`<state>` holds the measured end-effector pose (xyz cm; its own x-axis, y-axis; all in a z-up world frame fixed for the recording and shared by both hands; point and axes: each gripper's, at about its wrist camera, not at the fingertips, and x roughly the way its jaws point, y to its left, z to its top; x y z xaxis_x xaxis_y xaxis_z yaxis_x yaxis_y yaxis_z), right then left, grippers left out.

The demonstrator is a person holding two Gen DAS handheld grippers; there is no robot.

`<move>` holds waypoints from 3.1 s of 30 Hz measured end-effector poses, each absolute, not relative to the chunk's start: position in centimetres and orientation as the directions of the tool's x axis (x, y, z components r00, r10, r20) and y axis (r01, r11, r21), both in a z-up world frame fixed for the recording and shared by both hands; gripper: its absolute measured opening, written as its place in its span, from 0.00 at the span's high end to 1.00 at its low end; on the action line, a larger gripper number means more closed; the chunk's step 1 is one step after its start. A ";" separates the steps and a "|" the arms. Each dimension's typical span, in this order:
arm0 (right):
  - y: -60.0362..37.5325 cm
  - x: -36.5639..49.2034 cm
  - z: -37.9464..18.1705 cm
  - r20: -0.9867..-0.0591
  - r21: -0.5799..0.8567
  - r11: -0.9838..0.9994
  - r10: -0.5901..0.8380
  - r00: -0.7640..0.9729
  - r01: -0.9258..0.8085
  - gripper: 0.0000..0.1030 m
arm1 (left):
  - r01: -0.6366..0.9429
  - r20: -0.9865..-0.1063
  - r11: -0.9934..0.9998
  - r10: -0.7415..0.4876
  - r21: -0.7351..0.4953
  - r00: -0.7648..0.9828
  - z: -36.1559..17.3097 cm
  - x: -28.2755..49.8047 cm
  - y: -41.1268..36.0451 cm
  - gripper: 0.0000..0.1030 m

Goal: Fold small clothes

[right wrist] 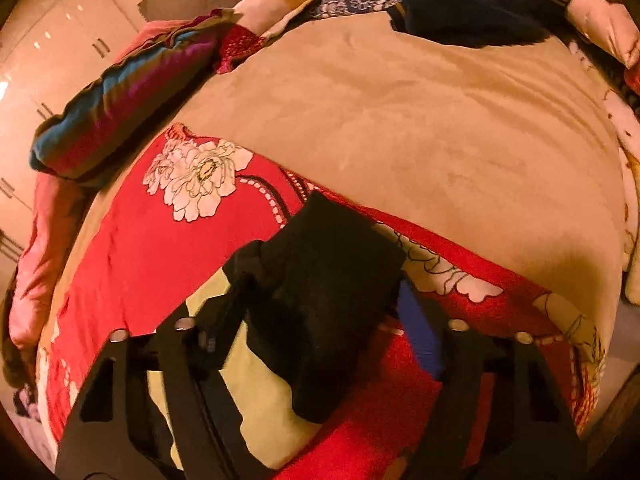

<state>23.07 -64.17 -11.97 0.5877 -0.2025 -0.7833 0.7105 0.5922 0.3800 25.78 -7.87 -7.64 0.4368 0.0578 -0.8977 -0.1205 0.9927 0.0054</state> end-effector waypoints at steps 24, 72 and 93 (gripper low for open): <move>-37.4 27.2 -0.2 -0.478 0.528 0.839 0.421 0.771 -0.131 0.94 | -0.241 -0.876 0.968 0.061 -0.064 0.478 -4.8 23.3 -1.9 0.04; -35.7 30.7 -7.2 -0.690 0.395 0.917 0.334 0.642 -0.054 0.45 | -0.125 -0.842 0.894 -0.347 -0.430 0.413 -9.1 30.5 -9.4 0.75; -33.1 30.1 -6.8 -0.670 0.385 0.910 0.389 0.632 -0.151 0.45 | -0.202 -0.747 0.881 -0.218 -0.428 0.628 -1.6 26.1 2.9 0.89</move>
<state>30.15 -33.13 -6.77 0.6321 0.3885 -0.6705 -0.1515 0.9105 0.3848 26.06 2.92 -1.61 0.6282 -0.2182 -0.7468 -0.2023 0.8810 -0.4276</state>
